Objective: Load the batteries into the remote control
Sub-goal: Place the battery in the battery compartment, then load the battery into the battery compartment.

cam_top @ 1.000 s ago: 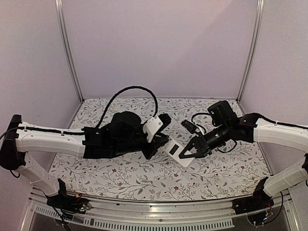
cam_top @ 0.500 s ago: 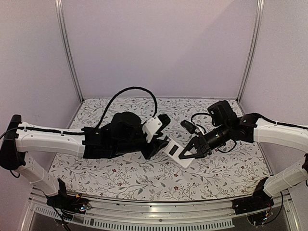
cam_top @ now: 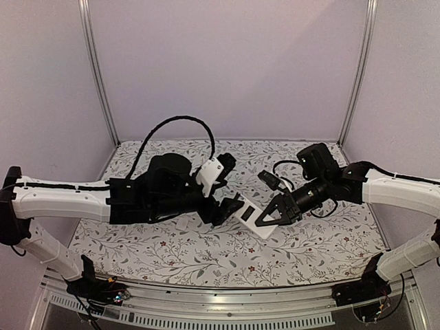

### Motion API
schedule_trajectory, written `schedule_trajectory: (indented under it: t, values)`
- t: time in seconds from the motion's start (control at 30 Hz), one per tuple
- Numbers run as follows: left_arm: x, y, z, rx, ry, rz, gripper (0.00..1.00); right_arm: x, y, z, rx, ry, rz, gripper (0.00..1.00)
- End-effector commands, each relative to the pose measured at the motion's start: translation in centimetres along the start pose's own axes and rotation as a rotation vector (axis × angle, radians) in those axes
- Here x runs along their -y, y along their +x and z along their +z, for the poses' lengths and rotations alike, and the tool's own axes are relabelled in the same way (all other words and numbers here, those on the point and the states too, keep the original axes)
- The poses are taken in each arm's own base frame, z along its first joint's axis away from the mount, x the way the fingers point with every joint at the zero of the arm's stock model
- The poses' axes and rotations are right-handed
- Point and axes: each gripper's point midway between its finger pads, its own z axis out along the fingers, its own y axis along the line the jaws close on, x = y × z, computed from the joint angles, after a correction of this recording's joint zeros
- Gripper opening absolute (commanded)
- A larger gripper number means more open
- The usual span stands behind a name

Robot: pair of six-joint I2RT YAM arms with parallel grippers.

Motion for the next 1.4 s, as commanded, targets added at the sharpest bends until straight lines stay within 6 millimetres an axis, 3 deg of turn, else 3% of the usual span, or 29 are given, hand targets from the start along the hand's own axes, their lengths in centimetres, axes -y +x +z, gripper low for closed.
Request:
schedule_trajectory:
  t: [0.0,0.03,0.2,0.4,0.5,0.7,1.0,1.37]
  values:
    - [-0.4,-1.9,-1.8,0.071,0.001,-0.128,0.93,-0.6,-1.7,-0.6,0.061,0.006,-0.057,0.00]
    - [-0.7,-2.3,-2.2,0.095,-0.006,-0.169,0.99,-0.5,-1.9,-0.7,0.068,0.009,-0.058,0.00]
    - [-4.0,-1.9,-4.6,0.201,-0.121,-0.501,1.00,-0.4,-3.0,-0.9,0.110,0.022,-0.069,0.00]
    - [-3.7,0.3,-3.8,0.200,-0.024,-0.815,1.00,-0.4,-4.1,-0.9,0.139,0.023,-0.080,0.00]
    - [-3.0,0.0,-3.2,0.235,0.042,-0.938,0.97,-0.2,-4.4,-0.7,0.148,0.027,-0.081,0.00]
    - [-2.8,-1.3,-2.2,0.282,0.052,-0.988,0.96,-0.3,-4.9,-0.6,0.159,0.023,-0.083,0.00]
    - [-2.5,-0.9,0.1,0.309,0.101,-1.145,0.95,-0.6,-5.0,-0.6,0.154,0.009,-0.083,0.00]
    - [-3.0,-1.8,0.1,0.364,0.098,-1.162,0.87,-0.2,-4.7,-0.5,0.156,0.022,-0.080,0.00]
